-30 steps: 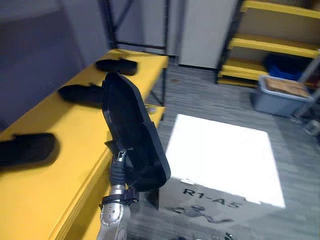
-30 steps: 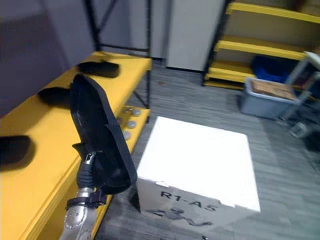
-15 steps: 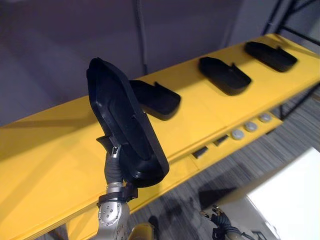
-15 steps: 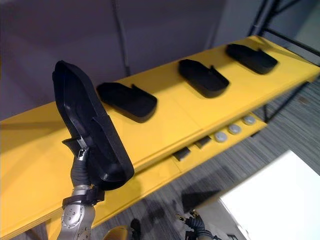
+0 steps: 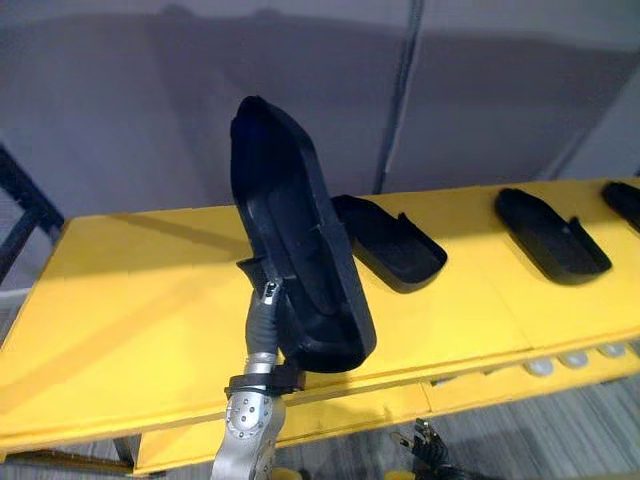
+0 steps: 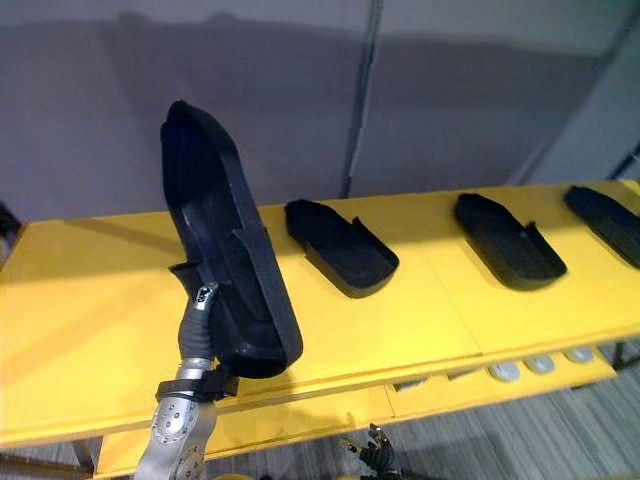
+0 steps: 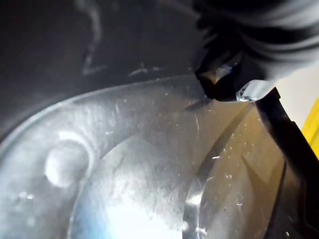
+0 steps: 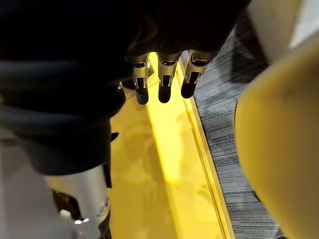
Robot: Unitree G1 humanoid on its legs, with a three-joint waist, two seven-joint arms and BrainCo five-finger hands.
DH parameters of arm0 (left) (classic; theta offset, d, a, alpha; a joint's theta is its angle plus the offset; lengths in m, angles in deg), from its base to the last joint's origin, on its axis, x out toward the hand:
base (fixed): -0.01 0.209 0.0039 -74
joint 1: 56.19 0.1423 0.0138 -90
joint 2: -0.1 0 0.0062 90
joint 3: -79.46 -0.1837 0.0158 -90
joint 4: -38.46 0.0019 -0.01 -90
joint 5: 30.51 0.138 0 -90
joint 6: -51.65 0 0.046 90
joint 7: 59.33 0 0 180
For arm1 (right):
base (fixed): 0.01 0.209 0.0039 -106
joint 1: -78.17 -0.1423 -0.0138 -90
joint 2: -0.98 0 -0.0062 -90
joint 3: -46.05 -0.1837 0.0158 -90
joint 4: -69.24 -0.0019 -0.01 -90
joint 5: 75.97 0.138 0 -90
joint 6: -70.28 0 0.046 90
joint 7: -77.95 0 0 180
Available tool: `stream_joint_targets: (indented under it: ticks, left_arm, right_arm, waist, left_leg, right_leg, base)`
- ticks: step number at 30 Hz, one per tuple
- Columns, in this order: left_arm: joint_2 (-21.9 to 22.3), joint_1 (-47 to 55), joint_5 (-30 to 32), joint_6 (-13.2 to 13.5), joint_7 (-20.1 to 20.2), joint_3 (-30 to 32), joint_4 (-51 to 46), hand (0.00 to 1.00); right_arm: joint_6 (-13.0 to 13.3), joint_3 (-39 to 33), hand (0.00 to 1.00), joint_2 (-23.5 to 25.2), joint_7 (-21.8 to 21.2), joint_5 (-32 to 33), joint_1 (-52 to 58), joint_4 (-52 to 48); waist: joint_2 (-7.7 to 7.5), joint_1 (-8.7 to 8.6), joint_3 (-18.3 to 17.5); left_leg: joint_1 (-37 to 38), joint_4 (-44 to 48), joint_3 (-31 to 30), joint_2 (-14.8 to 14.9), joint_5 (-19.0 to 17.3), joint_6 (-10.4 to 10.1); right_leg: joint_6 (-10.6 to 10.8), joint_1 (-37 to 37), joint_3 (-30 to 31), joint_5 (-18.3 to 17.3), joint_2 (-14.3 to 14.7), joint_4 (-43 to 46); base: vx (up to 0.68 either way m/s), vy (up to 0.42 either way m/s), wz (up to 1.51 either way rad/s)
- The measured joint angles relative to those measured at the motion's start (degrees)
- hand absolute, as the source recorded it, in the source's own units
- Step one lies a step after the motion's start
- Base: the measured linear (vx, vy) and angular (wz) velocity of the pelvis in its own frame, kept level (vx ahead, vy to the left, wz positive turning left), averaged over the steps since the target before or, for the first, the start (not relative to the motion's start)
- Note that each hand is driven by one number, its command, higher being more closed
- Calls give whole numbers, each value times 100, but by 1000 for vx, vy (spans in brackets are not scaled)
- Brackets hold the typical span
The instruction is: Walk over and take plastic housings, then place them on the shelf
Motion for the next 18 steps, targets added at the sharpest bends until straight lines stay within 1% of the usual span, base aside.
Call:
stream_joint_targets:
  ticks: [2, 3, 4, 7, 10, 12, 14, 15, 16, 17, 18]
  left_arm:
    - [19, -1, -10, 0, 1, -86, 6, 100]
    - [23, 2, -11, 2, 13, -134, 6, 100]
    - [23, 2, -13, 4, 31, -169, 8, 100]
    - [21, 33, -37, 3, 23, -196, 10, 100]
    - [19, 146, -76, 3, 10, -151, 10, 100]
    - [14, 193, -74, 3, 10, -137, 9, 100]
    - [-2, 220, -73, 3, 8, -107, 8, 100]
    - [-3, 221, -83, 3, 6, -79, -8, 100]
    - [9, 221, -130, 4, 2, 21, -55, 100]
    - [21, 216, -133, 7, -5, 99, -78, 100]
    - [31, 218, -136, 8, -44, 230, -97, 100]
  right_arm:
    - [0, 2, 0, -3, 10, 2, -5, 0]
    - [0, 0, 0, -1, 10, 2, 8, 0]
    - [0, 1, 0, 12, 10, 1, 36, -4]
    - [0, 5, 0, 65, 16, 1, 78, -3]
    - [2, 11, 0, 74, 27, 32, 80, -3]
    - [4, 0, 0, 69, 53, 35, 68, -6]
    - [14, 0, 0, 63, 75, 37, 62, -9]
    - [15, -3, 0, 62, 84, 43, 46, -9]
    - [18, -30, 0, 57, 97, 73, -9, -7]
    - [19, -54, 0, 59, 111, 118, -82, -2]
    - [18, -53, 0, 22, 153, 138, -152, -1]
  waist:
    - [5, -3, -12]
    - [37, 20, -53]
    - [16, 42, -80]
    - [-53, 71, -121]
    - [-64, 90, -128]
    - [-77, 140, -123]
    - [-77, 139, -112]
    - [-82, 131, -95]
    - [-126, 124, -25]
    - [-98, 115, 9]
    - [-54, 76, 74]
  left_leg:
    - [42, -67, 59, 147, 40, -81]
    - [73, -107, 49, 178, 49, -97]
    - [94, -148, 41, 197, 74, -133]
    - [129, -208, -5, 206, 149, -212]
    - [208, -379, -96, 204, 313, -274]
    - [221, -481, -160, 188, 379, -281]
    - [155, -478, -267, 144, 453, -316]
    - [56, -463, -184, 146, 542, -359]
    - [4, -498, 269, 291, 524, -334]
    - [-80, -328, 649, 473, 390, -256]
    - [-230, 280, 1219, 944, 217, -322]
  right_leg:
    - [-24, 184, -228, 10, 52, -111]
    - [-63, 268, -274, 33, 84, -201]
    - [-92, 381, -366, 54, 104, -345]
    - [-154, 589, -566, 143, 119, -599]
    - [-189, 777, -798, 330, 137, -825]
    - [-185, 810, -854, 354, 138, -851]
    - [-185, 864, -1021, 354, 116, -902]
    - [-186, 858, -1129, 355, 86, -903]
    - [-203, 851, -1144, 365, 41, -927]
    - [-206, 847, -1160, 364, 47, -935]
    - [-207, 838, -1162, 364, 42, -898]
  base:
    - [65, -141, 43]
    - [100, -91, 36]
    - [101, -71, 24]
    - [81, -37, 33]
    - [34, -22, 34]
    - [-17, -34, 33]
    - [-78, -49, 43]
    - [-120, -29, 43]
    - [-133, -18, 36]
    - [-139, -11, 13]
    - [-105, 1, -5]
